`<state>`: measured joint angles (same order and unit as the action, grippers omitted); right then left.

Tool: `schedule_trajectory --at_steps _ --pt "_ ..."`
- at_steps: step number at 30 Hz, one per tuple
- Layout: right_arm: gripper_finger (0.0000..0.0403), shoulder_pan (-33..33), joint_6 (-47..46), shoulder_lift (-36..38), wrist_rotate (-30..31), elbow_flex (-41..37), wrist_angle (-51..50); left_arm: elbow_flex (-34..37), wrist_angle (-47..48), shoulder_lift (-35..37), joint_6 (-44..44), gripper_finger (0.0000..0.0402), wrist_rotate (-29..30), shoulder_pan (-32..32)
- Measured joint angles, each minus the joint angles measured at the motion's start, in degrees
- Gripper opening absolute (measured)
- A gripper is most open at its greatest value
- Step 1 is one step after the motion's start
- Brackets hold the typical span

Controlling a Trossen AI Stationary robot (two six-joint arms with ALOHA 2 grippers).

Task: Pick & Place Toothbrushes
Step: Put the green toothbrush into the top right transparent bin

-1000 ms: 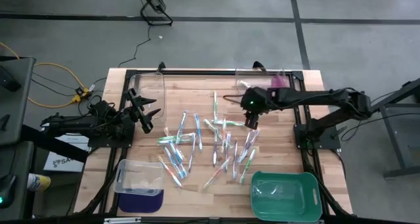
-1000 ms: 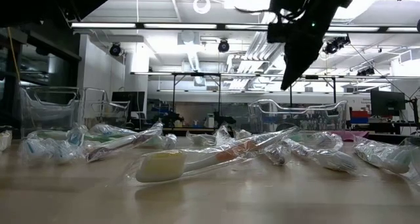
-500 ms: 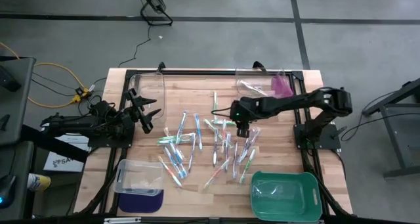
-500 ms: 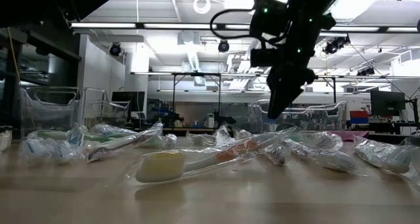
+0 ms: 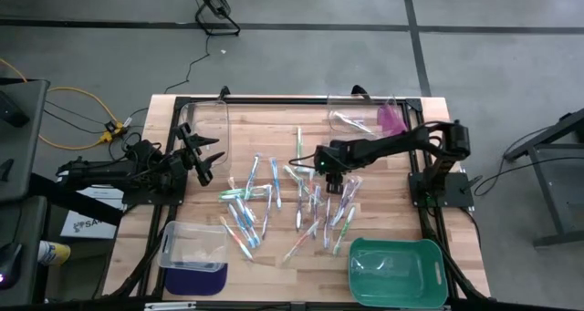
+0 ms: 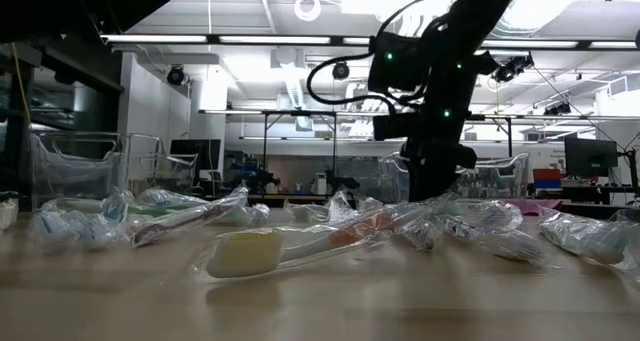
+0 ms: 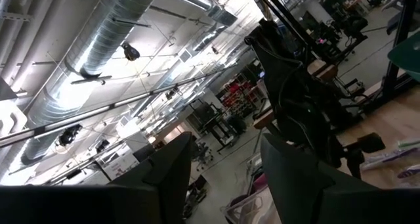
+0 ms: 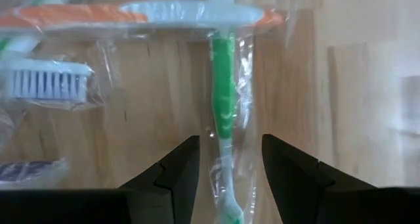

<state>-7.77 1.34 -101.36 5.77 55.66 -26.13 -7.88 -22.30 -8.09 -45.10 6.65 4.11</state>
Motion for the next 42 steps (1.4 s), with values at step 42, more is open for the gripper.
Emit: schedule_trajectory --at_steps 42 --pt "0.0003 4.8 -7.9 11.0 13.9 0.0 -9.8 0.0 0.4 0.0 0.4 0.0177 0.0 0.0"
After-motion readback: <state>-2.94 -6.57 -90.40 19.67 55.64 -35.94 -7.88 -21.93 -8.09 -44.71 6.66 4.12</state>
